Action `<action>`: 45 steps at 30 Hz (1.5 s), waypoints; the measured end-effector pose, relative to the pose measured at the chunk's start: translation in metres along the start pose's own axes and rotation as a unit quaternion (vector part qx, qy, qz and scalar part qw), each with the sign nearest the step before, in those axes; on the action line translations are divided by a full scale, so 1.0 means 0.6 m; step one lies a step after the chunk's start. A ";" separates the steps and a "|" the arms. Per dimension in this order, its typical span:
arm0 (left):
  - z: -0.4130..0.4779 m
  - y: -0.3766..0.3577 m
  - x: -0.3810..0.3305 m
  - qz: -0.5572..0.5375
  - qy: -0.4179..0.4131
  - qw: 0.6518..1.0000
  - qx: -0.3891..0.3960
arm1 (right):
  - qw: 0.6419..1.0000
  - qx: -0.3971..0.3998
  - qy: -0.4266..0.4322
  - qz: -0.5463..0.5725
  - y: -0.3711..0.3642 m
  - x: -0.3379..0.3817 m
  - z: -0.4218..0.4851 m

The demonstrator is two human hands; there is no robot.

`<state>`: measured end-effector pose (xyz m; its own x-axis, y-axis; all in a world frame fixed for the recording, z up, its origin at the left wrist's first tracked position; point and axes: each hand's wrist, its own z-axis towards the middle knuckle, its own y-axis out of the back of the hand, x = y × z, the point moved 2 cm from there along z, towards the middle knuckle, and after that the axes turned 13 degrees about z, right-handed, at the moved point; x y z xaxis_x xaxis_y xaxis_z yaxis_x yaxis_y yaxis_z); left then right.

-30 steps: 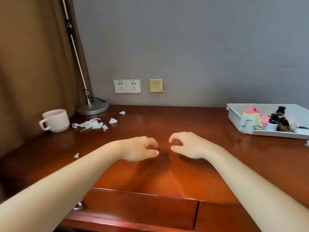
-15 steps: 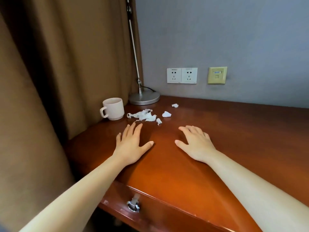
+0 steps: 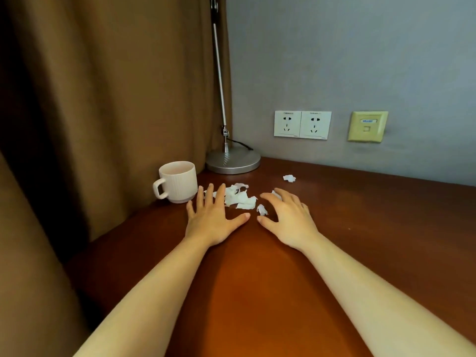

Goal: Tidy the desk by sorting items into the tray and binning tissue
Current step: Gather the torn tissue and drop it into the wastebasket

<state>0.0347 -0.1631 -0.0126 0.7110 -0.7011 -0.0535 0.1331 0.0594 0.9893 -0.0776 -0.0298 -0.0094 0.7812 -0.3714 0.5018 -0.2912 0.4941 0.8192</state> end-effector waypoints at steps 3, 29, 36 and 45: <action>0.023 -0.005 0.001 -0.002 -0.005 1.000 -0.007 | 1.000 -0.016 0.012 0.014 -0.006 -0.004 0.022; 0.092 -0.010 -0.016 -0.077 -0.062 0.995 -0.017 | 0.994 -0.079 -0.066 0.029 0.010 -0.108 0.179; 0.097 -0.002 -0.019 -0.108 -0.077 0.991 -0.009 | 0.999 -0.009 -0.049 -0.010 -0.005 -0.118 0.216; 0.097 0.001 -0.020 -0.171 -0.079 0.982 -0.015 | 0.996 -0.054 0.044 0.061 -0.009 -0.100 0.211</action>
<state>-0.0142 -0.1959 -0.0032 0.5053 -0.7849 -0.3586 0.3673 -0.1804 0.9124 -0.1931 -0.1098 -0.0087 0.7903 -0.2354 0.5658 -0.3294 0.6154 0.7161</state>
